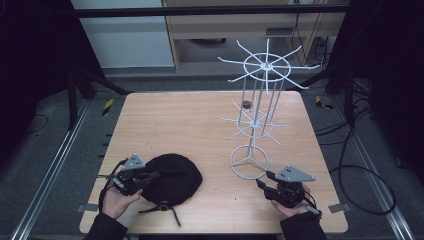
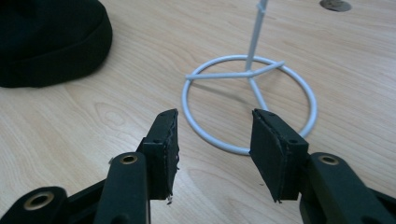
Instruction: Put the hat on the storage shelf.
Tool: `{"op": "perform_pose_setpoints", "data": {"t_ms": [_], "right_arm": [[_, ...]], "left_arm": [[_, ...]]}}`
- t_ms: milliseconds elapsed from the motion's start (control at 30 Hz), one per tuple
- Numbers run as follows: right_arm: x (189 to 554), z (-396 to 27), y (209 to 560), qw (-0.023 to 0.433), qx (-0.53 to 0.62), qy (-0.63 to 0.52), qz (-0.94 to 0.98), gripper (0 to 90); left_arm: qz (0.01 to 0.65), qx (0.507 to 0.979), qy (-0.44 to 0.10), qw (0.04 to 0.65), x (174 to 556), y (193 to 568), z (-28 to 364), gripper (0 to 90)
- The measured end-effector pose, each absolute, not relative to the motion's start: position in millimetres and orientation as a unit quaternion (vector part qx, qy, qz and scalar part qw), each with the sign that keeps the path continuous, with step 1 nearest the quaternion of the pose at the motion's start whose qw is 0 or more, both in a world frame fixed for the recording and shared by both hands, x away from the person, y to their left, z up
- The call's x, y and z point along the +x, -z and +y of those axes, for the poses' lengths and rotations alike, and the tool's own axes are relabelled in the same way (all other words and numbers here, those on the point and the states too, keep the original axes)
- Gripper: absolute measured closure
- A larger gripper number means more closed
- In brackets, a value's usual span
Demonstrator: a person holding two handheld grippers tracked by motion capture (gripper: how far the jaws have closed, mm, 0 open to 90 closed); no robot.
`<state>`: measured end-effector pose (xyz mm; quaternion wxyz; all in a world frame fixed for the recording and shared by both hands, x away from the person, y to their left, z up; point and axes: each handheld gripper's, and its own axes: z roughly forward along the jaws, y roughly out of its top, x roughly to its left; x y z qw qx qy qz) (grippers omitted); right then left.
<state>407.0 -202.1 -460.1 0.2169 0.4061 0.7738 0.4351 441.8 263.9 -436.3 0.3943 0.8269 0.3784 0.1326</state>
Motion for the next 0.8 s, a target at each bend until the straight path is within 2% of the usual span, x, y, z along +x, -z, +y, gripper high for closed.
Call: {"op": "perform_pose_setpoints", "data": {"t_ms": [400, 800], "right_arm": [[409, -224, 460, 0.246, 0.442, -0.441, 0.741, 51.9], [411, -238, 463, 0.263, 0.467, -0.436, 0.723, 51.1]], "left_arm": [[0.390, 0.748, -0.179, 0.506, 420, 401, 267, 87.9], [0.386, 0.690, -0.197, 0.579, 408, 364, 271, 87.9]]}}
